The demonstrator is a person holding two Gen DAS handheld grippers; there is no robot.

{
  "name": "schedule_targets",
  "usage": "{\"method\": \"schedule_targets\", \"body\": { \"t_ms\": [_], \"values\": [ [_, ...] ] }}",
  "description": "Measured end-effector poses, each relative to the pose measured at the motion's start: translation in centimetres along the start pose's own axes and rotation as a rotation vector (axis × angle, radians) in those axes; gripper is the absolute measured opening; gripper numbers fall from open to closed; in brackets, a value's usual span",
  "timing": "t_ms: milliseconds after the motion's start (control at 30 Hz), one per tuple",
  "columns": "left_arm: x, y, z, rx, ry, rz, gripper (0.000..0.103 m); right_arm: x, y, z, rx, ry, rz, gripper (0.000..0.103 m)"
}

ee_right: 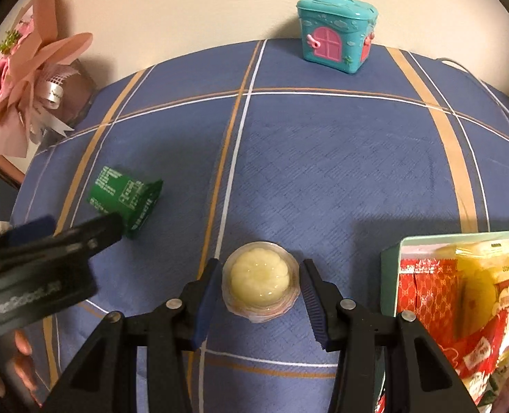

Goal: Organize snacks
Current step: 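Grasp the yellow jelly cup with the right tool while the left grasps the green packet, then carry the jelly cup and green packet into the white tray and open both tools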

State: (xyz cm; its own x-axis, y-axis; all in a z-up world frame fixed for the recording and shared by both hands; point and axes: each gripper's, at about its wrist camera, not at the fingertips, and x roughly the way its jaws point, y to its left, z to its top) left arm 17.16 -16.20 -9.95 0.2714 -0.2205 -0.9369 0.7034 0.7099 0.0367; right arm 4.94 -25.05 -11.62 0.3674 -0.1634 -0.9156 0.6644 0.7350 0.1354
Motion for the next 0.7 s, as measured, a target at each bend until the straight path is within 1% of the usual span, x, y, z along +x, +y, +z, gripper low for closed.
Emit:
{"method": "schedule_targets", "body": {
  "t_ms": [100,200,233,267,300,333,433,567,633,700],
  "values": [
    [0.7,-0.9,1.0,0.064,0.008,0.015,0.097,0.0,-0.2,0.2,0.004,-0.001,0.006,0.049],
    [2.1,-1.2,2.2,0.09,0.014,0.021,0.097,-0.3,-0.3,0.1,0.008,0.001,0.013,0.049],
    [2.5,-1.2,2.4,0.09,0.02,0.022,0.096,-0.4,-0.2,0.0,0.008,0.002,0.018,0.049],
    [2.9,-1.2,2.7,0.089,0.029,0.016,0.093,-0.4,-0.2,0.0,0.007,0.002,0.021,0.049],
    [3.3,-1.3,2.9,0.087,0.034,0.006,0.087,-0.4,-0.1,0.0,0.005,0.001,0.023,0.049],
    [3.5,-1.2,2.9,0.081,0.038,0.0,0.083,-0.5,-0.2,0.0,0.004,0.001,0.024,0.049],
    [3.2,-1.1,2.8,0.075,0.029,0.008,0.075,-0.5,0.1,0.0,-0.002,0.001,0.027,0.049],
    [1.7,-1.0,1.8,0.05,0.012,-0.009,0.071,-0.9,0.4,0.0,-0.009,0.002,0.032,0.049],
    [1.1,-1.0,1.2,0.036,0.004,0.006,0.07,-1.5,0.6,-0.1,-0.018,-0.004,0.031,0.049],
    [0.0,-1.0,0.4,-0.002,-0.011,-0.001,0.07,-2.0,0.8,-0.2,-0.025,-0.007,0.026,0.049]
  ]
}}
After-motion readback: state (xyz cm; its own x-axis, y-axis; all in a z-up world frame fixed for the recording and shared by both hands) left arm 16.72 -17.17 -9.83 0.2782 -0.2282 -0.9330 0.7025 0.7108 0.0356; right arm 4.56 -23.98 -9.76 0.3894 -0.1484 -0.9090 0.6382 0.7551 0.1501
